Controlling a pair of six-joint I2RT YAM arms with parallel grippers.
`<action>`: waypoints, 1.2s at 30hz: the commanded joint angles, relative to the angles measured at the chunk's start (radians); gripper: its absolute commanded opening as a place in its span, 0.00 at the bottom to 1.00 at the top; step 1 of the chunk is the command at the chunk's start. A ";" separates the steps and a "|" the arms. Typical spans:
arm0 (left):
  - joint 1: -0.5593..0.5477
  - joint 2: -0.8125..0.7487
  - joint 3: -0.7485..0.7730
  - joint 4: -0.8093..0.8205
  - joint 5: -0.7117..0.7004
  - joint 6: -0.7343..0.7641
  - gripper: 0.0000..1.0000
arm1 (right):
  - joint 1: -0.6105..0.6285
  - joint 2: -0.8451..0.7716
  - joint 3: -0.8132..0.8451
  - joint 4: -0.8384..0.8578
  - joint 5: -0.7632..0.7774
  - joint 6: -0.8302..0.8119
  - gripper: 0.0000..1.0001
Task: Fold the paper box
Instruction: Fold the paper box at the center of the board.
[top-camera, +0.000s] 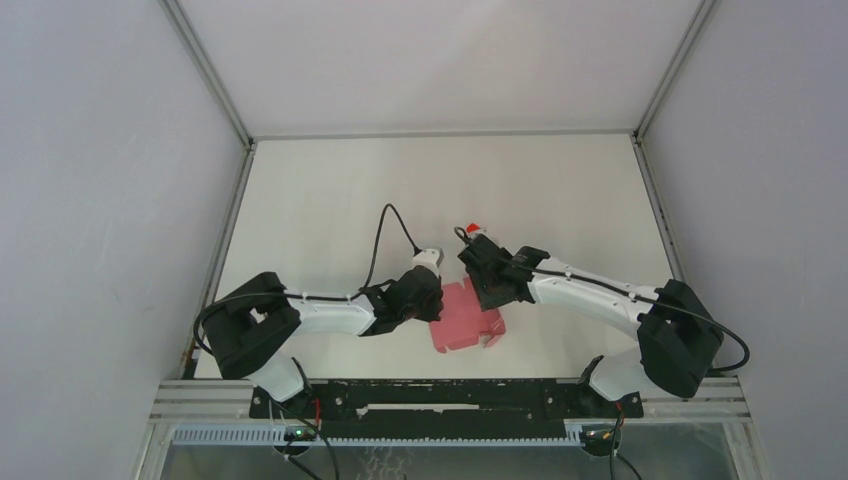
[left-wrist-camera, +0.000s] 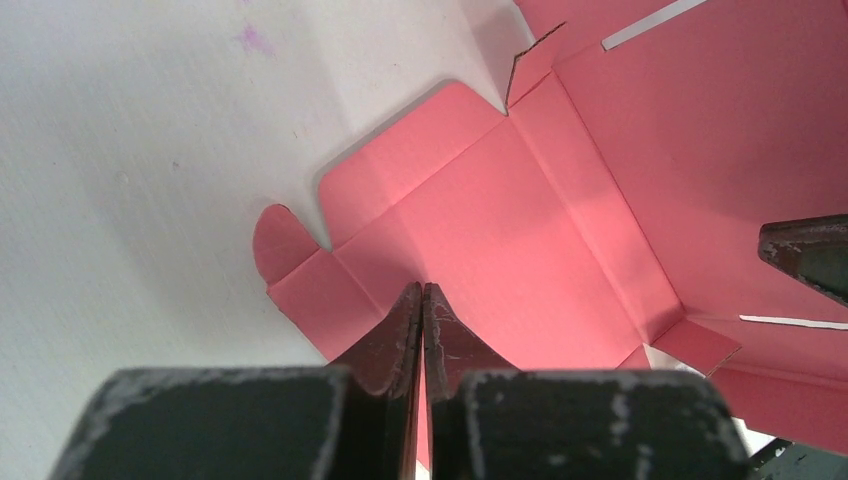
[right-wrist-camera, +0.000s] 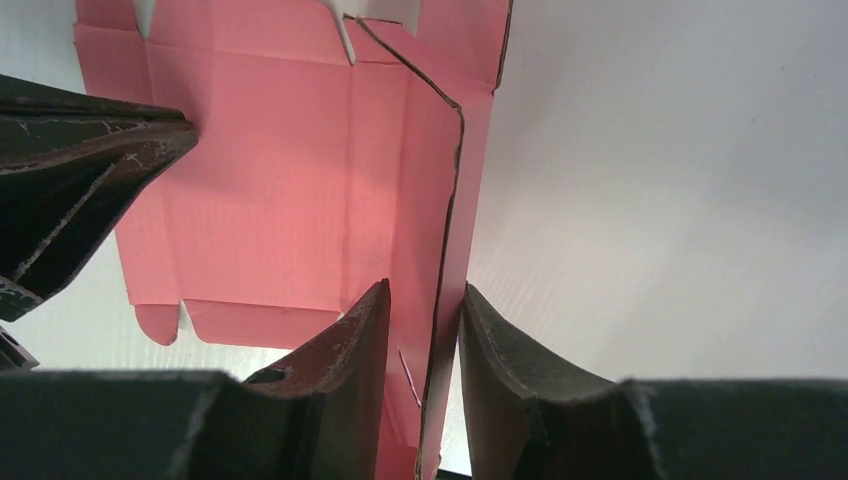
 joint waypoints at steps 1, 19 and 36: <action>-0.003 0.033 -0.017 -0.059 0.028 0.023 0.06 | 0.021 0.003 0.032 -0.016 0.032 -0.021 0.39; -0.002 0.054 -0.015 -0.029 0.044 0.018 0.06 | 0.107 0.088 0.119 -0.078 0.147 0.000 0.42; -0.002 0.040 -0.038 -0.008 0.046 0.020 0.06 | 0.227 0.238 0.244 -0.237 0.501 0.086 0.50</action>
